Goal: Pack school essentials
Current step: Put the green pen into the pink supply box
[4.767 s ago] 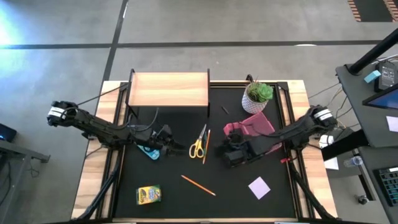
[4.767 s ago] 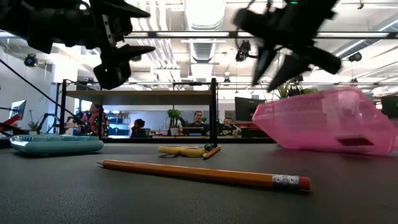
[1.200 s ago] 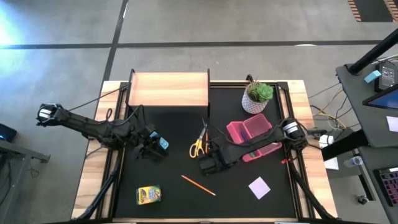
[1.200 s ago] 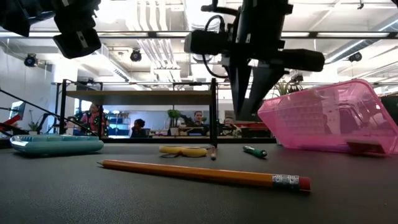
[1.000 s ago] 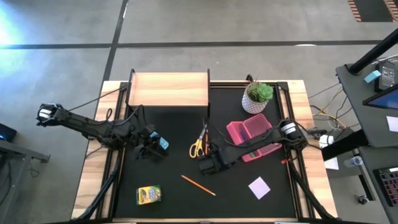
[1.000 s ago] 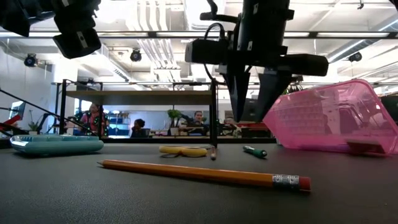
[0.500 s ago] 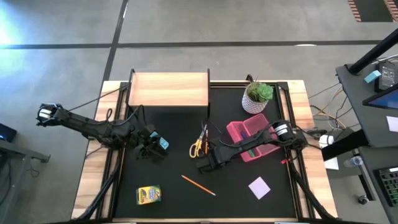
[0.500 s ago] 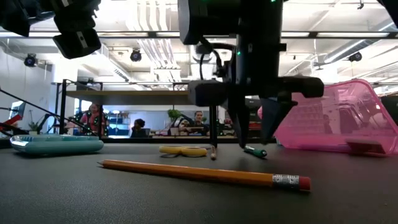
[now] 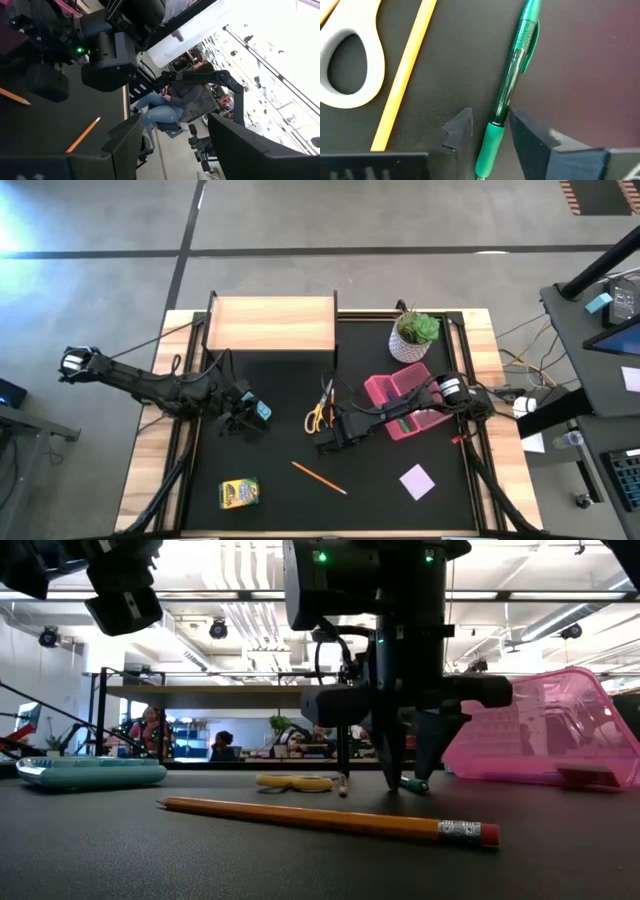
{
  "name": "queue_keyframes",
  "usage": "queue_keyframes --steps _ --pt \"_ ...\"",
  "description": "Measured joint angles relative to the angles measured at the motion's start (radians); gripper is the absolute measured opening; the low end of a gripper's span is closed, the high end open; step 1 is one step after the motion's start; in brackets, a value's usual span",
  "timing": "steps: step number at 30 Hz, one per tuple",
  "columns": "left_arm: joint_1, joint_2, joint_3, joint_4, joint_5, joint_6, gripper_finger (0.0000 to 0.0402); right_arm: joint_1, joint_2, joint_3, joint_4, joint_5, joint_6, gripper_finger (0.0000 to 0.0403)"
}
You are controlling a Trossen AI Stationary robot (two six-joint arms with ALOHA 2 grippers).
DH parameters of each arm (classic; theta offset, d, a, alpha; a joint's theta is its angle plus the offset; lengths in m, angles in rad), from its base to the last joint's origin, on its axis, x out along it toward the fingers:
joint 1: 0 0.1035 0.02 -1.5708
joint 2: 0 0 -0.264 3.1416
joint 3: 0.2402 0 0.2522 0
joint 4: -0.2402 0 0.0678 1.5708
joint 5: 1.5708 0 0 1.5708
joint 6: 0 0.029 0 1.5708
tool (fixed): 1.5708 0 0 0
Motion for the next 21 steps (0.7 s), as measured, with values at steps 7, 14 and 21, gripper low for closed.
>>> queue_keyframes --steps 7,14,21 --pt "0.000 0.026 0.000 0.001 0.000 0.000 0.0210 0.000 -0.001 -0.023 0.033 0.000 -0.031 0.0048" --pt "0.000 0.052 0.000 0.001 0.000 0.022 0.0210 0.000 -0.002 -0.025 0.040 -0.003 -0.038 0.0019" --pt "0.001 0.050 0.000 0.001 0.000 0.027 0.0210 0.007 -0.023 0.001 0.032 -0.008 -0.047 0.0019"
